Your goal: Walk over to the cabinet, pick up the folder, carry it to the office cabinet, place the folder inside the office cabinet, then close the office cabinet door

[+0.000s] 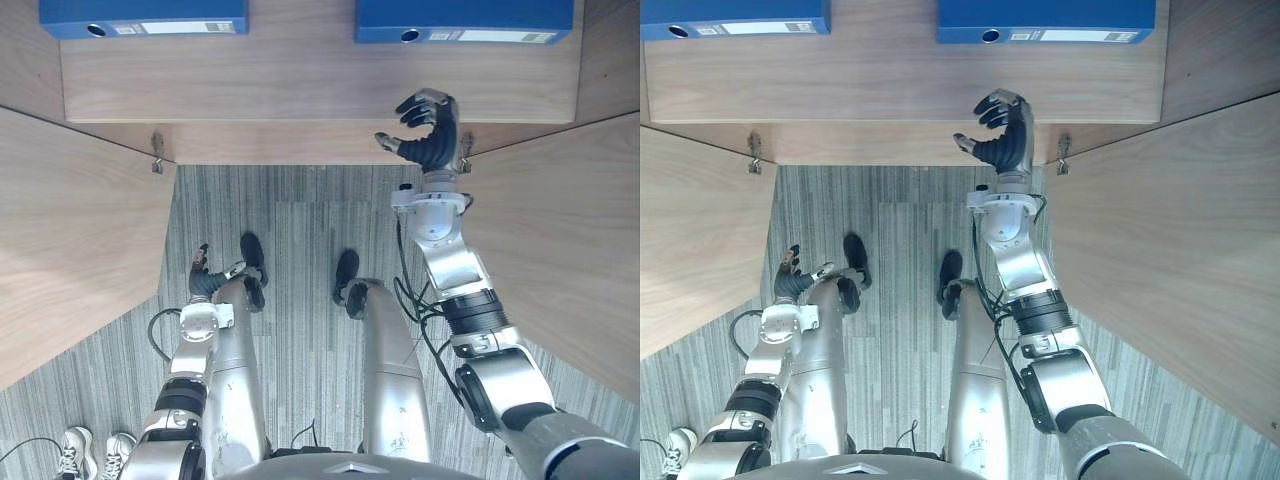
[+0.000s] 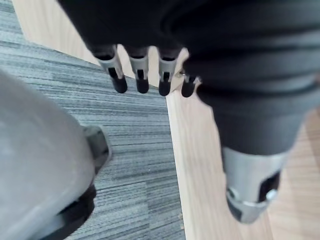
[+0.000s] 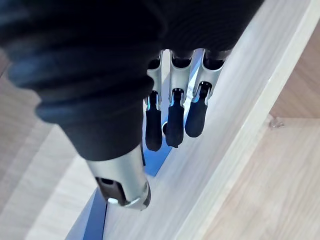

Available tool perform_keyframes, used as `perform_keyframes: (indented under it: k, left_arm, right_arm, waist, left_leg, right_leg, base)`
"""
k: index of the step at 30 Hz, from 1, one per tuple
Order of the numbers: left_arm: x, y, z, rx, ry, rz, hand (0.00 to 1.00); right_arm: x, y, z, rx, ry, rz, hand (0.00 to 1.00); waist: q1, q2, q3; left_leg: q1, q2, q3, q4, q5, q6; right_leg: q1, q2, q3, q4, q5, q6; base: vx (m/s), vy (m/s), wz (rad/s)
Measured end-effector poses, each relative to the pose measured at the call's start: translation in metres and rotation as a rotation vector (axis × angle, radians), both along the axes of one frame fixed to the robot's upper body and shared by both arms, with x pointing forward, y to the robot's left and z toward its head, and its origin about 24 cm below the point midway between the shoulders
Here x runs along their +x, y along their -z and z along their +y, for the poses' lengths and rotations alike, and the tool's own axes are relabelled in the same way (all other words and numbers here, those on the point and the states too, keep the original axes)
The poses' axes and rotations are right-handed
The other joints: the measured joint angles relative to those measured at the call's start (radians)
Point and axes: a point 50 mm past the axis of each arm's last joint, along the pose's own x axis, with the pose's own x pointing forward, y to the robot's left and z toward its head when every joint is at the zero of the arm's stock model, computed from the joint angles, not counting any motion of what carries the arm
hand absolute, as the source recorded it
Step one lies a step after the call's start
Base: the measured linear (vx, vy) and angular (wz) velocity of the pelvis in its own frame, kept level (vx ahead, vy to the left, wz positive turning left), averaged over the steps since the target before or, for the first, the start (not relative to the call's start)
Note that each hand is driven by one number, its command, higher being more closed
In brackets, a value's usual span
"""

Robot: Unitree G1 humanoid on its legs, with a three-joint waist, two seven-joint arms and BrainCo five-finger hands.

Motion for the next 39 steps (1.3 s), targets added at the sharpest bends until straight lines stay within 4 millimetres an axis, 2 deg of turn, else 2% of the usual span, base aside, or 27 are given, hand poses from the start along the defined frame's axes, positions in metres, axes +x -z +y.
perform_keyframes:
  k: [5, 8, 16, 20, 25, 32, 39]
  left_arm:
    - [0.0, 0.0, -0.001, 0.02, 0.011, -0.003, 0.0]
    - [0.0, -0.001, -0.001, 0.025, 0.012, -0.008, 0.0]
    - [0.009, -0.017, 0.006, 0.069, 0.017, -0.09, 0.0]
    - [0.014, -0.028, 0.008, 0.069, 0.01, -0.149, 0.0]
    - [0.017, -0.037, 0.01, 0.042, 0.0, -0.194, 0.0]
    - [0.02, -0.043, 0.012, 0.035, -0.003, -0.222, 0.0]
    - [0.022, -0.045, 0.014, 0.026, -0.009, -0.232, 0.0]
  right_arm:
    - [0.002, 0.001, 0.008, -0.105, 0.005, -0.006, 1.0]
    - [0.005, -0.012, 0.01, -0.16, 0.001, -0.038, 1.0]
    - [0.023, -0.062, 0.004, -0.234, 0.061, -0.119, 1.0]
    - [0.029, -0.088, -0.014, -0.255, 0.133, -0.139, 1.0]
    - [0.028, -0.124, -0.026, -0.254, 0.184, -0.209, 1.0]
    - [0.028, -0.15, -0.038, -0.209, 0.202, -0.225, 1.0]
    - [0.027, -0.153, -0.048, -0.147, 0.181, -0.225, 1.0]
  waist:
    - [0.006, -0.003, 0.004]
    - [0.006, -0.003, 0.005]
    - [0.014, -0.001, 0.029]
    - [0.022, 0.001, 0.046]
    - [0.027, 0.001, 0.046]
    - [0.031, 0.002, 0.046]
    - [0.03, 0.003, 0.044]
  left_leg:
    - [-0.01, -0.001, 0.001, 0.002, 0.004, -0.005]
    - [-0.025, -0.003, 0.005, 0.004, 0.01, 0.001]
    - [-0.104, -0.006, -0.007, 0.036, 0.014, 0.002]
    - [-0.137, -0.011, -0.017, 0.047, 0.014, 0.002]
    - [-0.187, -0.018, -0.018, 0.057, 0.019, 0.005]
    - [-0.22, -0.029, -0.022, 0.057, 0.022, 0.009]
    - [-0.243, -0.039, -0.027, 0.072, 0.02, 0.006]
  right_leg:
    - [-0.013, -0.006, -0.003, 0.015, -0.006, 0.001]
    - [-0.032, -0.011, -0.001, 0.024, -0.009, 0.003]
    - [-0.11, -0.02, -0.007, 0.069, -0.02, 0.0]
    - [-0.136, -0.031, -0.019, 0.086, -0.029, 0.002]
    - [-0.187, -0.041, -0.019, 0.105, -0.028, -0.002]
    - [-0.212, -0.053, -0.026, 0.106, -0.034, 0.007]
    - [-0.228, -0.067, -0.03, 0.124, -0.039, 0.01]
  base:
    - [-0.01, -0.03, 0.05]
    - [0.0, 0.0, 0.0]
    - [-0.01, -0.005, 0.04]
    - [-0.01, -0.001, 0.09]
    - [-0.01, 0.011, 0.05]
    - [-0.01, 0.013, 0.04]
    - [-0.03, 0.018, 0.05]
